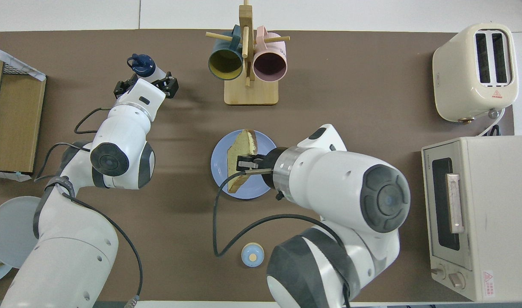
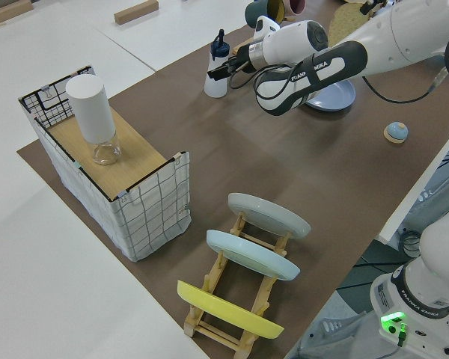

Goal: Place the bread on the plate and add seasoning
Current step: 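Carry the bread slice onto the blue plate with the right gripper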

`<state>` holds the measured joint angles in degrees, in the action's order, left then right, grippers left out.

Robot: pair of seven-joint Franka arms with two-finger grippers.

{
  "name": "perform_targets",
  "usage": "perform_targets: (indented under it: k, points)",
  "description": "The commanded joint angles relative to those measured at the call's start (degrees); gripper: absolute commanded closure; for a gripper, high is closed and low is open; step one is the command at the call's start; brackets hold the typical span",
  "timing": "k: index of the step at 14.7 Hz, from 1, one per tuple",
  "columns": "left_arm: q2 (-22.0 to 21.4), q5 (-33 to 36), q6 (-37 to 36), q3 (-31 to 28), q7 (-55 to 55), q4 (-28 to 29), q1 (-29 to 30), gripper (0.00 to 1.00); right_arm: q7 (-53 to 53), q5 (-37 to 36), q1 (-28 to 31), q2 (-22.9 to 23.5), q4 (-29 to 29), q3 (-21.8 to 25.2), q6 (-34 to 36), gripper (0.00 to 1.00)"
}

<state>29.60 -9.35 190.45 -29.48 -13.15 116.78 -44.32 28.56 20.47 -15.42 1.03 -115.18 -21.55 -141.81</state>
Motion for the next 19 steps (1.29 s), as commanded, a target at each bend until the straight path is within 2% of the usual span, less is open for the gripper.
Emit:
perform_targets:
  k: [1, 3, 8, 11, 14, 16, 17, 19]
  points:
    - [2.7, -1.5, 1.2, -1.2, -0.6, -1.8, -0.9, 0.00, -0.9, 1.2, 0.5, 2.2, 0.2, 0.5, -2.2, 1.00]
    - [2.7, -1.5, 1.8, -1.1, -0.6, -1.7, -0.9, 0.00, -1.1, 1.2, 0.4, 3.3, -0.8, 0.5, -2.3, 1.00]
    - [3.3, -1.7, 2.7, -1.0, -0.7, -1.6, -0.9, 0.00, -2.0, 1.1, -1.5, 5.5, -4.5, 0.4, -10.1, 1.00]
    - [3.3, -1.8, 2.8, -0.9, -0.8, -1.5, -0.8, 0.00, -6.2, 1.1, -1.3, 5.4, -5.5, 0.5, -11.2, 1.00]
    - [3.3, -1.8, 2.8, -0.9, -1.2, -1.5, -0.8, 0.00, -6.9, 1.2, -1.4, 4.9, -8.9, 0.4, -16.2, 1.00]
    - [3.2, -1.8, 2.8, -0.9, -1.2, -1.4, -0.8, 0.00, -6.8, 1.2, -1.4, 4.4, -10.1, 0.4, -16.7, 1.00]
    - [3.2, -1.8, 2.8, -0.9, -1.2, -1.4, -0.8, 0.02, -6.8, 1.2, -1.4, 4.3, -10.3, 0.4, -16.6, 1.00]
    - [3.2, -1.7, 2.7, -0.9, -1.2, -1.3, -0.8, 0.22, -6.8, 1.2, -1.4, 3.9, -11.3, 0.4, -16.6, 1.00]
